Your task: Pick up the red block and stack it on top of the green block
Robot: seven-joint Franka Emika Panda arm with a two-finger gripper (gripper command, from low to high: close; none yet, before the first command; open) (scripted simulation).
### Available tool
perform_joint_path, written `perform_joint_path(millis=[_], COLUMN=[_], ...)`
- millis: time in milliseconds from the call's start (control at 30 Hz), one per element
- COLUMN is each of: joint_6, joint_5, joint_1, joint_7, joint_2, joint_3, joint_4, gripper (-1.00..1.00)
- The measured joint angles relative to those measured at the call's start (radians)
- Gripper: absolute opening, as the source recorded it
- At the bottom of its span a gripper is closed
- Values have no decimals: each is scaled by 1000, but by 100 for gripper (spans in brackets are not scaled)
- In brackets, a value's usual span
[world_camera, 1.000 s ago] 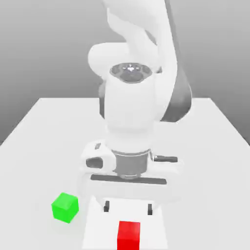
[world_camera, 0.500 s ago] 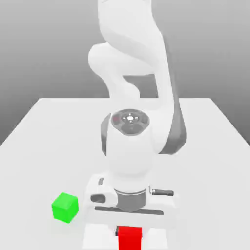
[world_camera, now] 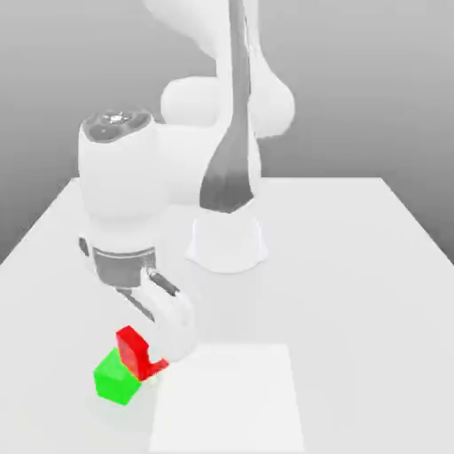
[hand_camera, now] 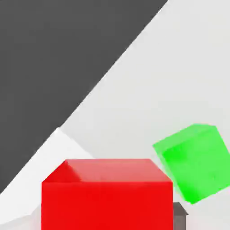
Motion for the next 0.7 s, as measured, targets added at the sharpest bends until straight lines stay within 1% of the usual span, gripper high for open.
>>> perform_joint_path(millis=[100,167,267,300,533,700], joint_6=[-2,42,137,170,178,32], joint_5=[-17,-8,22,35,38,-12], joint_1=[-53,-89,-79,-84,-84,-86], joint_7=[150,176,164,156,154,190], joint_2=[-43,-6,92,127,135,-19], joint_3=[-21,-19,6,15,17,8], joint_4=[-41,-48,-46,-45,-45,-52], gripper=[-100,-100,-100,100,100,100])
